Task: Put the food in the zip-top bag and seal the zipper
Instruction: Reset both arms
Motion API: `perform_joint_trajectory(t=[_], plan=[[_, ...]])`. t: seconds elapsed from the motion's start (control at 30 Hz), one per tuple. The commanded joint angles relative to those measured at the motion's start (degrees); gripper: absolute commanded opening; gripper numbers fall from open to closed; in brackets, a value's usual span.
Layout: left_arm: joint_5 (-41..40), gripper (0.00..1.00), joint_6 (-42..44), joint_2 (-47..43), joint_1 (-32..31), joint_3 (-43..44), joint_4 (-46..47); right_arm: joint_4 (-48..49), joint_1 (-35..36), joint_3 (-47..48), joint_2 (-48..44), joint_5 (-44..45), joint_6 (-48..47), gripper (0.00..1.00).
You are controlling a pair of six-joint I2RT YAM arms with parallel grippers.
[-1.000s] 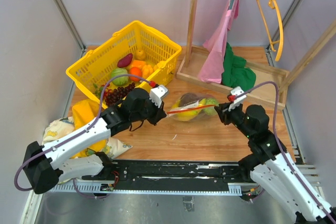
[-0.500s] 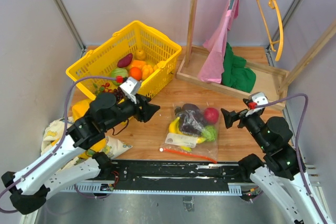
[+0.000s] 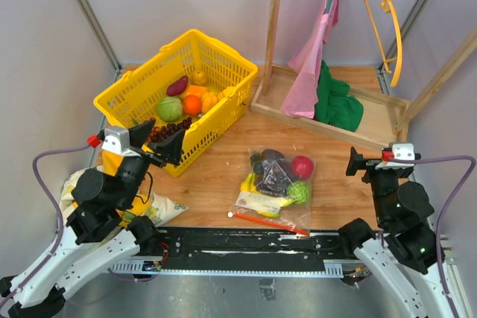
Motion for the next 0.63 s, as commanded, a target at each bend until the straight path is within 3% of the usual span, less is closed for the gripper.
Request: perform_joint_trajectory(t=[0.0, 0.6], plan=[[-7.52, 0.99, 6.65, -5.61, 0.25, -6.74, 10.90, -0.96, -0.85, -0.02, -4.26, 4.58, -0.66, 0.98], [-9.26, 0.99, 7.75, -8.93, 0.33, -10.32, 9.80, -1.71, -0.93, -0.89, -6.78, 7.55, -0.15, 0.99]])
